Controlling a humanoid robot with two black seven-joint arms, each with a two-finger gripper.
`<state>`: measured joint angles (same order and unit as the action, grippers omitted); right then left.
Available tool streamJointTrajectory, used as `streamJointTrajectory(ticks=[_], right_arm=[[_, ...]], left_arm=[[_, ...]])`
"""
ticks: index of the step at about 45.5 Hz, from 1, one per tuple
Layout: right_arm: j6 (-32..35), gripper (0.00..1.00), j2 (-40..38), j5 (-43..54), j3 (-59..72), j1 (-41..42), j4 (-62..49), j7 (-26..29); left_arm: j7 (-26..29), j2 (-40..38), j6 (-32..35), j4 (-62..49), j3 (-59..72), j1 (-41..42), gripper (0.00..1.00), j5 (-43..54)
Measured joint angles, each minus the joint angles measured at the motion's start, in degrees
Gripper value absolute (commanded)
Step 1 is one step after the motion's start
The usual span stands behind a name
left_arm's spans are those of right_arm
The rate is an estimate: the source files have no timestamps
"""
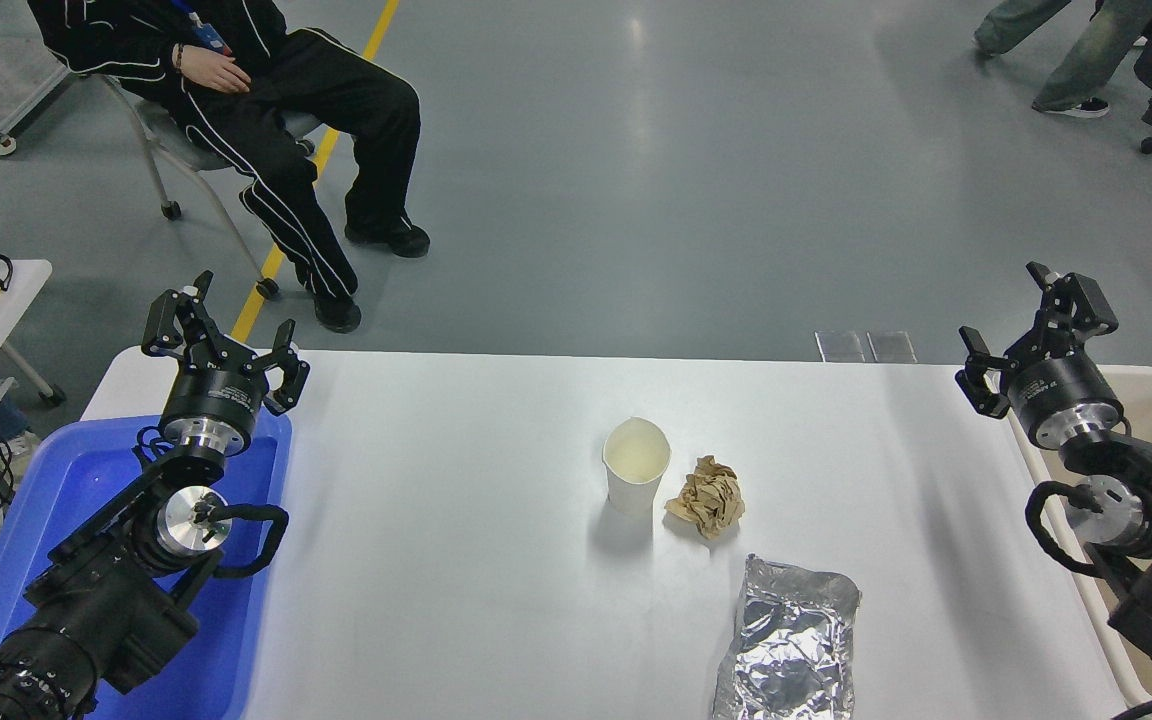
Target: Dispose of the paper cup in the dustbin
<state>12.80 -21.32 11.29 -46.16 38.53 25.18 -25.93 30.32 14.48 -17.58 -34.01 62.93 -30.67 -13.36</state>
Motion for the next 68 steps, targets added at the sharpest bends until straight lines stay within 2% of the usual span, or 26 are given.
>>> streamJointTrajectory(ticks=[20,55,64,68], right_arm=[[-0.15,0.99,0.05,-0.04,0.74,-0.03,-1.5,0.08],[0.03,0.99,-1.33,0.92,7.47,0.53,-2.14,0.02],[-0.07,0.99,-2.83,1.02,22.01,7.76,-2.04,0.0],[-0.1,0.95,-3.19,1.19,30.59,12.2,-2.13,0.01]], left_arm=[[3.08,-0.65,0.0,0.0,-0.48,0.1,1.0,0.0],[3.68,-0.77,0.0,0.0,-0.61,0.1,1.0,0.0],[3.71,-0.77,0.0,-0.01,-0.62,0.12,1.0,-0.02],[3.7,-0.77,0.0,-0.01,-0.62,0.11,1.0,0.0]])
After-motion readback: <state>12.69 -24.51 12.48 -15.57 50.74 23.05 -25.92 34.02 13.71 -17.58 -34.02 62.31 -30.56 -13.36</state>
